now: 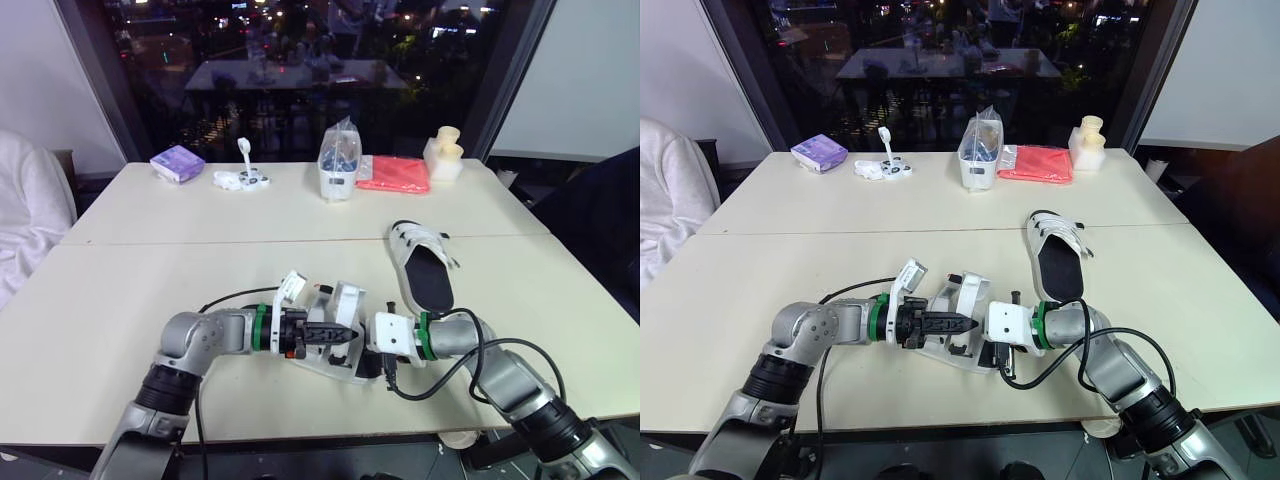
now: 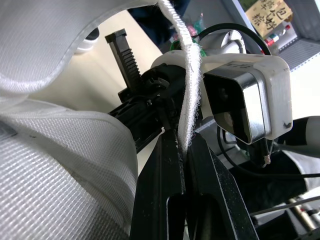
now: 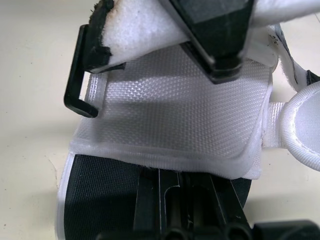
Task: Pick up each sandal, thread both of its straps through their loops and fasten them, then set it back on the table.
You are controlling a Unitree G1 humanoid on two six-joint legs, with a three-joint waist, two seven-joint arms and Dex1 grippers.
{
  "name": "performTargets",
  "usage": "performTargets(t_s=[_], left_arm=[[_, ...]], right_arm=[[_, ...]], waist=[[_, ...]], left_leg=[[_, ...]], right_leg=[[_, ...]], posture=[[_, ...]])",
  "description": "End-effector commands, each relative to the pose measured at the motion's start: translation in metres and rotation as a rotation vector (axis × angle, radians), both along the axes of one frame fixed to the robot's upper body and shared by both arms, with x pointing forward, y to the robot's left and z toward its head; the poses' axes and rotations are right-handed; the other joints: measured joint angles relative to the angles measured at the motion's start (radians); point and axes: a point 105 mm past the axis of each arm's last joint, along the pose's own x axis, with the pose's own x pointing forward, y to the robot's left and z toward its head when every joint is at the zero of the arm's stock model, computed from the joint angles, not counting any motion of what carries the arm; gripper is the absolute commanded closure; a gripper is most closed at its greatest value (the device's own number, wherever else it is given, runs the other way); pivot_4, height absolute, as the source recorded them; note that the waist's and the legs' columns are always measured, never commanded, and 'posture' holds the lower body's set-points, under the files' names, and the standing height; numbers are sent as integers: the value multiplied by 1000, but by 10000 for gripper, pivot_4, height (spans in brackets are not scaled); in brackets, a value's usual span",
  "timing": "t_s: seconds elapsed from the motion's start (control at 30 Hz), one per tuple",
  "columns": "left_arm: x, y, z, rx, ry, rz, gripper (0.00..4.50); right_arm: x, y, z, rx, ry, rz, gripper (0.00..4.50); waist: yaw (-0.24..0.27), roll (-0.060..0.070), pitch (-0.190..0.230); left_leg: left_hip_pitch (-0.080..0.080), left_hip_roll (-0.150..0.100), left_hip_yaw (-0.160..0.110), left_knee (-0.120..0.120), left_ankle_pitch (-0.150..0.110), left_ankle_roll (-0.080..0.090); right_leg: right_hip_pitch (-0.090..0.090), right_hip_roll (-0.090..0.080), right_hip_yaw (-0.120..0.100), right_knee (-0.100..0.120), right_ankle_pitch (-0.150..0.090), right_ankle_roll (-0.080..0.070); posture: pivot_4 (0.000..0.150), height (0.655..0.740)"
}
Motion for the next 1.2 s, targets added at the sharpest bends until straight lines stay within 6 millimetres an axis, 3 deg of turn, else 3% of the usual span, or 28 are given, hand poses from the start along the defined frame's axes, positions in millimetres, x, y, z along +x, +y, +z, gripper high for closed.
performTargets(t_s=[0.03, 0.3, 1.2], left_arm=[[-4, -7, -3, -9, -32, -15, 44607], [4, -12, -3, -45, -29, 18, 44607], [-19, -23, -12, -62, 36, -55, 44607]], right_arm=[[-1, -5, -9, -39, 18, -20, 45000], [0, -5, -9, -41, 15, -17, 45000], [-2, -6, -12, -58, 13, -16, 45000]], waist=[[0, 0, 0], [1, 0, 0], [2, 0, 0]], left_leg=[[0, 0, 0, 0, 0, 0], [1, 0, 0, 0, 0, 0], [1, 0, -1, 0, 0, 0]], right_leg=[[0, 0, 0, 0, 0, 0], [1, 0, 0, 0, 0, 0], [2, -1, 0, -1, 0, 0]], posture=[[1500, 7400], [1500, 7400], [1500, 7400]])
